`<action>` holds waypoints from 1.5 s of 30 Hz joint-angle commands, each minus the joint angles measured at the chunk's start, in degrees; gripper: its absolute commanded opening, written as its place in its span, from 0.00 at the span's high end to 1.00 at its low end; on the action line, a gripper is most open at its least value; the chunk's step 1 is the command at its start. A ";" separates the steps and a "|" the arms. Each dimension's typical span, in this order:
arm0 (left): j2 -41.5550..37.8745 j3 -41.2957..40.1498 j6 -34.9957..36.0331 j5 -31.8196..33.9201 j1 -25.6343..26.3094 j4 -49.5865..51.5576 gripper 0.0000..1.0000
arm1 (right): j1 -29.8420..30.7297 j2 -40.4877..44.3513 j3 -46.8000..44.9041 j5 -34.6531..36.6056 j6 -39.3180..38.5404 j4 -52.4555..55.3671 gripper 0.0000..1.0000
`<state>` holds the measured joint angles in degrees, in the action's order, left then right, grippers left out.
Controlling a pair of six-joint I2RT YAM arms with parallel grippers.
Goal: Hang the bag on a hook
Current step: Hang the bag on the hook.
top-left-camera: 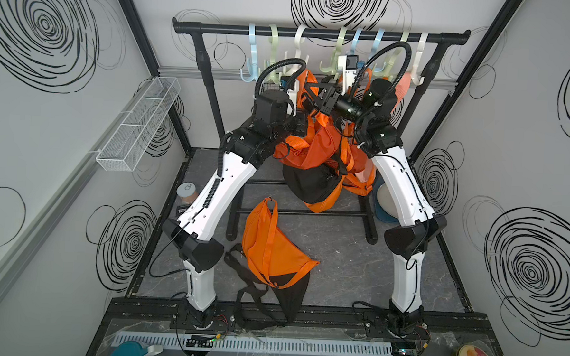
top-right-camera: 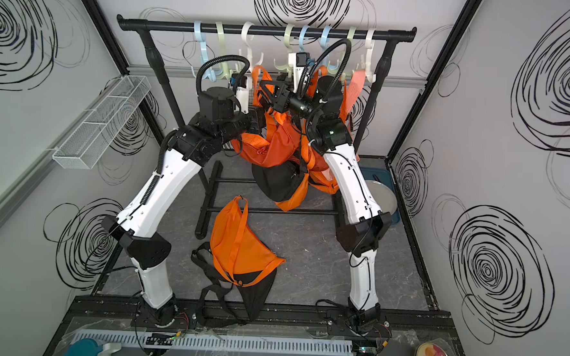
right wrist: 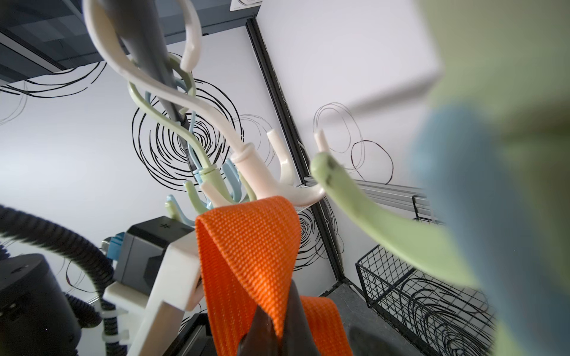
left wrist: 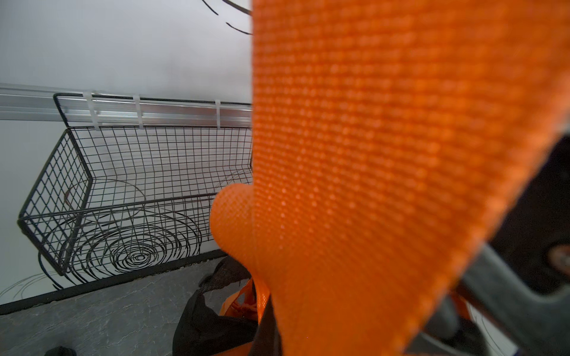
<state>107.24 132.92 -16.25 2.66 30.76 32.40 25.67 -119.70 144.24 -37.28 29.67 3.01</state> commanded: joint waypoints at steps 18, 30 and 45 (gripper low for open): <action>-13.79 -10.98 5.62 1.23 4.55 -10.19 0.01 | -2.83 12.70 -16.78 5.59 -6.02 4.09 1.00; -27.17 -27.72 9.44 8.80 4.92 -17.64 0.01 | -4.26 17.21 -21.30 7.16 -8.23 6.64 1.00; -48.64 -60.94 9.29 17.30 -2.76 -33.83 0.01 | -4.73 23.24 -29.12 9.69 -9.59 7.28 1.00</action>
<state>60.73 75.09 -6.11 18.44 29.32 5.78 21.23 -98.00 115.70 -28.16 20.47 8.47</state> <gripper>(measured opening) 0.991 0.044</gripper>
